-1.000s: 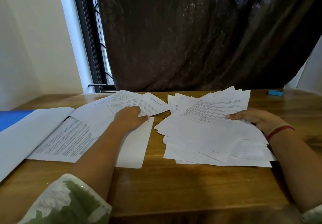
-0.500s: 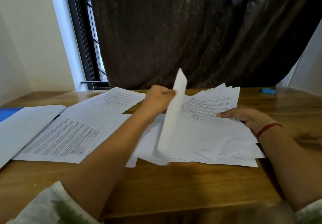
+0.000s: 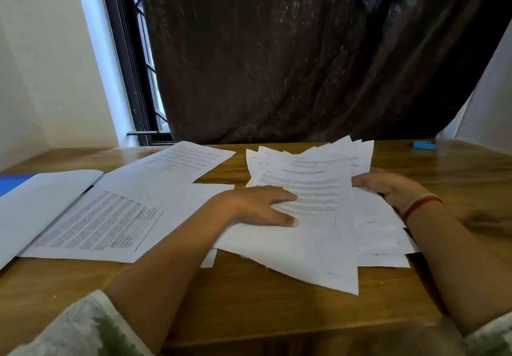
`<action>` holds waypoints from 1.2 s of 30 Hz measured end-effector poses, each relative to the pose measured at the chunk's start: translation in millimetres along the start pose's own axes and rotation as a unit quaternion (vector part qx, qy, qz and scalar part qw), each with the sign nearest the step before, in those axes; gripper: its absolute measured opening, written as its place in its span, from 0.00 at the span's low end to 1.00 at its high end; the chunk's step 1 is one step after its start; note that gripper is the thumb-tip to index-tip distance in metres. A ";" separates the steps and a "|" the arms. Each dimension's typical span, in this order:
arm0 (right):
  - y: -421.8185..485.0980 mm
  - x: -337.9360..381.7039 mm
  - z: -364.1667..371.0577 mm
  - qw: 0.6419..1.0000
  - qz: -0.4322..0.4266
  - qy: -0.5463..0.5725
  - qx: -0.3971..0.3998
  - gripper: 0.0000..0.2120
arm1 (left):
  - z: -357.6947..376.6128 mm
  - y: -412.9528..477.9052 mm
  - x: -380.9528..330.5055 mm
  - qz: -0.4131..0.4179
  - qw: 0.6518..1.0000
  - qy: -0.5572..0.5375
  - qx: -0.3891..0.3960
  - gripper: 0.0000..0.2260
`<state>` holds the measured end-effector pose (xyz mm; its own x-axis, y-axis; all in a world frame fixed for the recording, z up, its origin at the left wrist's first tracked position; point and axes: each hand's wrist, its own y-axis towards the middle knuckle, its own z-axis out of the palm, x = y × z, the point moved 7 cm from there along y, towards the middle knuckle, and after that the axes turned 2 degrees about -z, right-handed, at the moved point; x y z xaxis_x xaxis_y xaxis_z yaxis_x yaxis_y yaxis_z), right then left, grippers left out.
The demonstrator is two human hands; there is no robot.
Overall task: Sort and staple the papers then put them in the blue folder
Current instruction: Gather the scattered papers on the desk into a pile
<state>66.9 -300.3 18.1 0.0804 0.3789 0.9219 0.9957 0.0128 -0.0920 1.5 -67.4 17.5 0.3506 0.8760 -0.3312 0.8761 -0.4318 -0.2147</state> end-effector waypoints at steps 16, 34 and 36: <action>6.9 -11.0 -0.6 0.999 0.027 0.004 0.028 0.15 | -62.3 -17.8 121.2 -0.310 0.876 0.154 -0.337 0.26; -0.3 -4.6 3.8 0.999 0.024 0.028 0.035 0.08 | -83.5 -34.3 135.4 -0.322 0.879 0.016 -0.351 0.13; -1.1 -3.1 5.3 0.999 0.022 0.025 0.035 0.08 | -90.5 -34.3 103.6 -0.255 0.891 -0.045 -0.372 0.10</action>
<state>65.3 -296.7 13.3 0.1284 0.3343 0.9337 0.9855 0.0626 -0.1580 37.7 57.7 73.6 -0.1556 0.8825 -0.4438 0.9030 0.3093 0.2983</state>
